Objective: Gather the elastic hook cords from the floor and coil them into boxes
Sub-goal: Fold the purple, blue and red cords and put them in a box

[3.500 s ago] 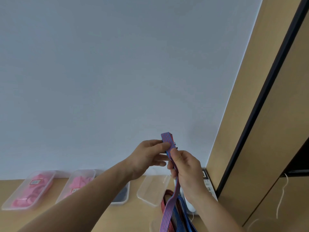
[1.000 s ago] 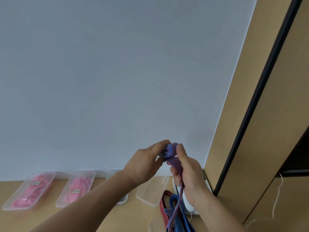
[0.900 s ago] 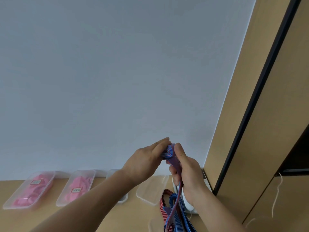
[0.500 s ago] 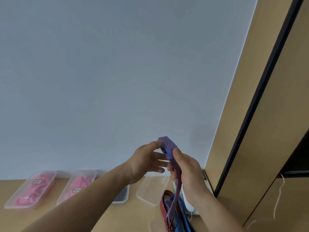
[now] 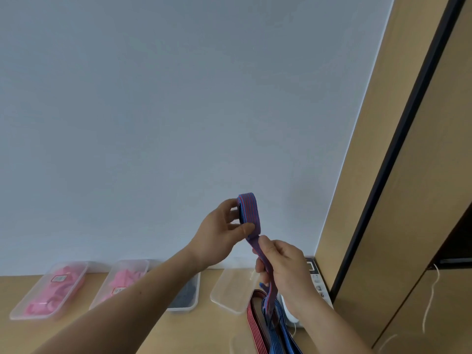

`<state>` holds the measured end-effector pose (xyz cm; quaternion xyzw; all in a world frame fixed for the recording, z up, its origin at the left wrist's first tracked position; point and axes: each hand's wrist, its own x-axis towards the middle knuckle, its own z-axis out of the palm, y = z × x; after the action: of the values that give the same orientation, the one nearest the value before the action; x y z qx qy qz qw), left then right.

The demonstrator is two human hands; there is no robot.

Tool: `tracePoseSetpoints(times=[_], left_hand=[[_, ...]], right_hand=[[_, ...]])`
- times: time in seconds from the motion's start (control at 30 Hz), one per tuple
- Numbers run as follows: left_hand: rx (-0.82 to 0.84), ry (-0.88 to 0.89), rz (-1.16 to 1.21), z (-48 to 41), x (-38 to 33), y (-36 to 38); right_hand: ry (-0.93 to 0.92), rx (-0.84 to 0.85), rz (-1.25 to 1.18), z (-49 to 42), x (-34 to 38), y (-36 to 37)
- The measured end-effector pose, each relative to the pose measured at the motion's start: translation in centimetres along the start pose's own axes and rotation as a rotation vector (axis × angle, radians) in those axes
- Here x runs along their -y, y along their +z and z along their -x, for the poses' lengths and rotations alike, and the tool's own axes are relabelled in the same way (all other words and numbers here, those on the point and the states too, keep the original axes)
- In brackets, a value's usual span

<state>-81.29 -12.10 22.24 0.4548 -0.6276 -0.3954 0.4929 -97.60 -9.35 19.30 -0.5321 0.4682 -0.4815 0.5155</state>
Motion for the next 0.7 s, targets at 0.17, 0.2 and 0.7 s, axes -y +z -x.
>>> tracePoseSetpoints(times=[0.17,0.2,0.7], left_hand=[[0.049,0.273,-0.327,0.7,1.2,-0.2],[0.052,0.336,-0.392,0.8,1.4,0.0],[-0.020,0.715,-0.706,0.2,3.0,-0.1]], right_hand=[[0.036,0.013,-0.071,0.1,0.7,0.0],[0.048,0.018,-0.086,0.1,0.8,0.0],[0.055,0.083,-0.137,-0.1,0.9,-0.3]])
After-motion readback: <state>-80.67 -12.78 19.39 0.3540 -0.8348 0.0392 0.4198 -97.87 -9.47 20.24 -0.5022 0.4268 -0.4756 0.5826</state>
